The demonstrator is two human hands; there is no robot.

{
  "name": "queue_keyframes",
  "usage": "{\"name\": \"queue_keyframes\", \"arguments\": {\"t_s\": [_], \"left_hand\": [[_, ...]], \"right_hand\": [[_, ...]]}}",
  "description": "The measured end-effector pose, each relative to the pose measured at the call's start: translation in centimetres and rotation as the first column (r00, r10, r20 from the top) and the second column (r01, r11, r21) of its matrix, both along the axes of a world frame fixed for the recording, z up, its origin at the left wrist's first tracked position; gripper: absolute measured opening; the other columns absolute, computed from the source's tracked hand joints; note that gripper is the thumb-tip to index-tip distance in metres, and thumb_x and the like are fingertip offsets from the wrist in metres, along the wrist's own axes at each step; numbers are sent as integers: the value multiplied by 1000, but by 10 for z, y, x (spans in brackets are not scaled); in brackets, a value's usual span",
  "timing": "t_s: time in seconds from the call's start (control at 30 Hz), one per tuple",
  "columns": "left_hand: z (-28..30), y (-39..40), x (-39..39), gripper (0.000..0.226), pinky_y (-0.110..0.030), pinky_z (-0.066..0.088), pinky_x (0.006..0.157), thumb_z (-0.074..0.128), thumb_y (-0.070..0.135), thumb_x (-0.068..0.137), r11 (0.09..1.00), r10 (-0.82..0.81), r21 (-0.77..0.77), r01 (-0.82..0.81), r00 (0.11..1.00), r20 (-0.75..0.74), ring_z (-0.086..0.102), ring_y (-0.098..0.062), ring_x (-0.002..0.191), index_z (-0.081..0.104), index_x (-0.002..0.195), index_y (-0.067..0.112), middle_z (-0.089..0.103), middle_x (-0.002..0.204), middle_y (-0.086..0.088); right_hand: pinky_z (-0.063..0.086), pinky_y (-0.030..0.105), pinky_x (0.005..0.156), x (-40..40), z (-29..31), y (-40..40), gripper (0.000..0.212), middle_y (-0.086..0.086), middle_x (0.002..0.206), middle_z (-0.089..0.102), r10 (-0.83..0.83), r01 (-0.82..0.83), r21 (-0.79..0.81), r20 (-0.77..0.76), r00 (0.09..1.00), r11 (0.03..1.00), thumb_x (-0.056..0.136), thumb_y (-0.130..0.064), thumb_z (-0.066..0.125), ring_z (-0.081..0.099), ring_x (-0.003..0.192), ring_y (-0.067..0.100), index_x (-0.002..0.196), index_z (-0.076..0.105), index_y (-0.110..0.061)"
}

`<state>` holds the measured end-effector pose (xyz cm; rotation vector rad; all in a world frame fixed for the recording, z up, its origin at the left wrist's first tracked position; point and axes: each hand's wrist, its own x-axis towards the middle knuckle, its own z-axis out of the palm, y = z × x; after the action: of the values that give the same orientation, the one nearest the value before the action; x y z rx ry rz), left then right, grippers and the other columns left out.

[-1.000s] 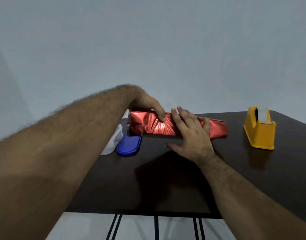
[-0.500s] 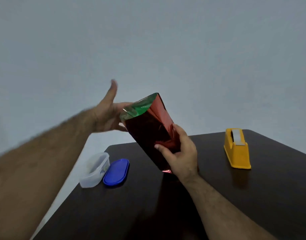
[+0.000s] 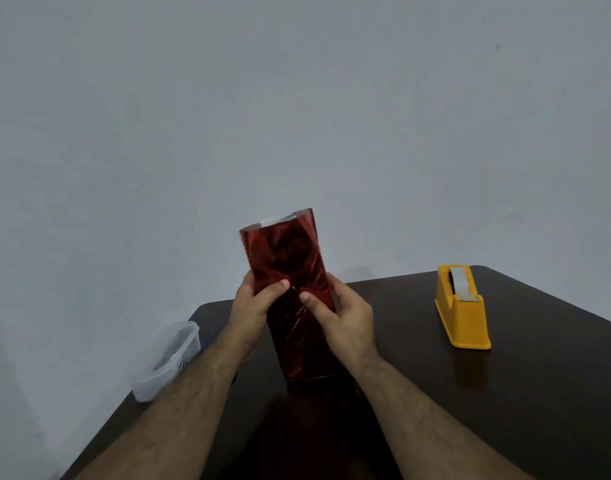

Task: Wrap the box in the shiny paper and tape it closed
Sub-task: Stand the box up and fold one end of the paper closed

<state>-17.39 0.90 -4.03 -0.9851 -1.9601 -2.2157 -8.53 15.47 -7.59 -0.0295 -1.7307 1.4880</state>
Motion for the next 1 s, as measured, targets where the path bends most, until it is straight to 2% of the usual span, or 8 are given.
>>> {"name": "queue_keyframes", "arguments": {"t_s": [0.13, 0.23, 0.43, 0.57, 0.63, 0.73, 0.9, 1.0], "left_hand": [[-7, 9, -2, 60, -31, 60, 91, 79, 36, 79, 999, -11, 40, 15, 995, -95, 73, -24, 116, 64, 134, 17, 76, 124, -7], [-23, 7, -7, 66, -43, 58, 99, 77, 42, 81, 994, -6, 113, 13, 998, -60, 68, -31, 125, 61, 142, 22, 72, 131, -10], [-38, 13, -4, 61, -35, 61, 87, 80, 19, 81, 977, -4, 214, 12, 999, -37, 68, -18, 105, 58, 136, 33, 73, 115, 5], [-31, 14, 7, 71, -29, 61, 83, 91, 18, 75, 987, 81, 156, -44, 969, -235, 68, -14, 96, 58, 136, 36, 66, 121, -4], [-33, 13, 10, 84, -26, 60, 81, 101, 29, 69, 990, 136, 70, -119, 927, -350, 69, -13, 99, 57, 141, 38, 61, 125, -3], [-40, 14, 13, 92, -23, 60, 81, 99, 36, 72, 994, 98, 1, -108, 896, -433, 68, -15, 101, 52, 151, 41, 54, 135, -2], [-45, 6, -1, 75, -36, 58, 87, 72, 8, 80, 994, 105, 56, -91, 916, -387, 64, -17, 94, 58, 150, 28, 59, 127, -4], [-42, 8, -13, 87, -34, 56, 100, 88, 23, 81, 963, 270, 76, -260, 944, -189, 61, -10, 121, 45, 156, 37, 57, 140, 6]], "right_hand": [[61, 54, 96, -7, -5, 16, 22, 7, 102, 82, 156, -144, -242, 33, 987, 960, 94, -32, 80, 79, 98, 27, 107, 81, -14], [57, 55, 104, -16, -4, 33, 30, 13, 116, 79, 297, -271, -288, 51, 953, 919, 97, -30, 77, 76, 110, 33, 121, 75, -12], [53, 32, 103, -33, -15, 48, 32, -10, 124, 64, -142, 137, 97, 47, 989, 986, 102, -46, 64, 65, 112, 0, 133, 69, -42], [47, 52, 114, -15, 1, 53, 81, 0, 137, 71, 356, -350, -61, 147, 923, 935, 89, -89, 36, 66, 129, 21, 144, 64, -36], [50, 50, 112, -6, 1, 54, 78, 12, 141, 68, 526, -532, 9, 137, 839, 847, 90, -73, 58, 63, 133, 34, 149, 57, -21], [59, 40, 98, -1, 0, 50, 74, 13, 126, 75, 500, -500, -45, 166, 850, 865, 72, -24, 91, 73, 118, 30, 137, 59, -11], [60, 35, 91, -7, -5, 59, 77, 3, 122, 76, 357, -354, -74, 31, 933, 932, 73, -3, 78, 73, 113, 22, 143, 50, -18], [57, 38, 95, -12, -8, 63, 71, 12, 124, 73, 363, -359, -89, 33, 931, 929, 75, -5, 71, 70, 114, 26, 143, 52, -13]]}}
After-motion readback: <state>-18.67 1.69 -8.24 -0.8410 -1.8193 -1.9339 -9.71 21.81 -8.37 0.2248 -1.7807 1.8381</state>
